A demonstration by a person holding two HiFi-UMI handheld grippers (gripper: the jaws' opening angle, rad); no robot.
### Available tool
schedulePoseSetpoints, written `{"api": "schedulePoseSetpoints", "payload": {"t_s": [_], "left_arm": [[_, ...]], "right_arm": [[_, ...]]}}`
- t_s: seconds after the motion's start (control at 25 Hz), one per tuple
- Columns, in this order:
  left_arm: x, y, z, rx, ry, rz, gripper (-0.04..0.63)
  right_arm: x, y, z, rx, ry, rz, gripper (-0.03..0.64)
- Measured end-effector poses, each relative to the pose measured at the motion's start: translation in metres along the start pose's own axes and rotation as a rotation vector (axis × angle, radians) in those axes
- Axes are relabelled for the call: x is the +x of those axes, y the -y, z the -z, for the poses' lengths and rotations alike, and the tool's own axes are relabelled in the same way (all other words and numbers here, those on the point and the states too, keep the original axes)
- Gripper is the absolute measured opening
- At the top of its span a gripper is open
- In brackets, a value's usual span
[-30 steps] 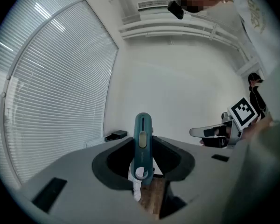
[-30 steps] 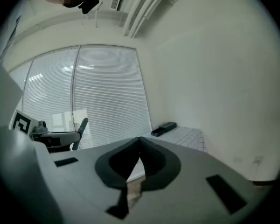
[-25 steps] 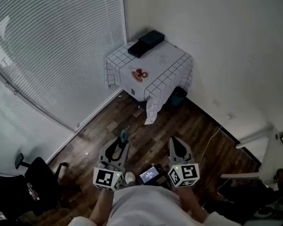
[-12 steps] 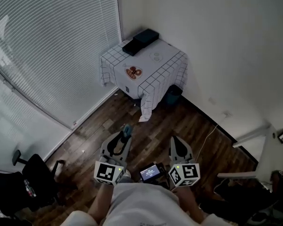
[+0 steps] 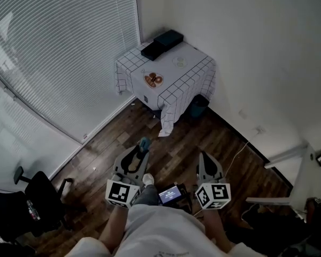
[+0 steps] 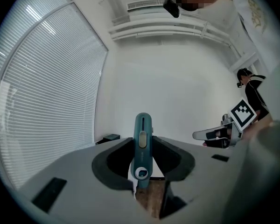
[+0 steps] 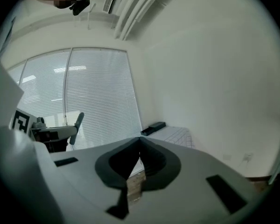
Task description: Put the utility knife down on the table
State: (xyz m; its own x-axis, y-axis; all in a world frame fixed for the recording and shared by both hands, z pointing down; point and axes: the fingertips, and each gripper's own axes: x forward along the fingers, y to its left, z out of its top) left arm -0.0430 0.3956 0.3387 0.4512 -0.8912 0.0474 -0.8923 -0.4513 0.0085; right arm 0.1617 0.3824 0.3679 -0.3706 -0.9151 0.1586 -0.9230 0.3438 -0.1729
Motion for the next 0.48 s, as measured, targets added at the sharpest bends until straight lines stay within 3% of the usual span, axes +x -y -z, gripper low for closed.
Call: {"api": "schedulePoseSetpoints", "payload": {"t_s": [0.48], "left_arm": [[0.075,-0.040,0.002,-0.007,0.012,0.044,0.135]], "right_arm": [[0.067,0.017,-0.015,-0.044,-0.001,0.019,0.008]]}}
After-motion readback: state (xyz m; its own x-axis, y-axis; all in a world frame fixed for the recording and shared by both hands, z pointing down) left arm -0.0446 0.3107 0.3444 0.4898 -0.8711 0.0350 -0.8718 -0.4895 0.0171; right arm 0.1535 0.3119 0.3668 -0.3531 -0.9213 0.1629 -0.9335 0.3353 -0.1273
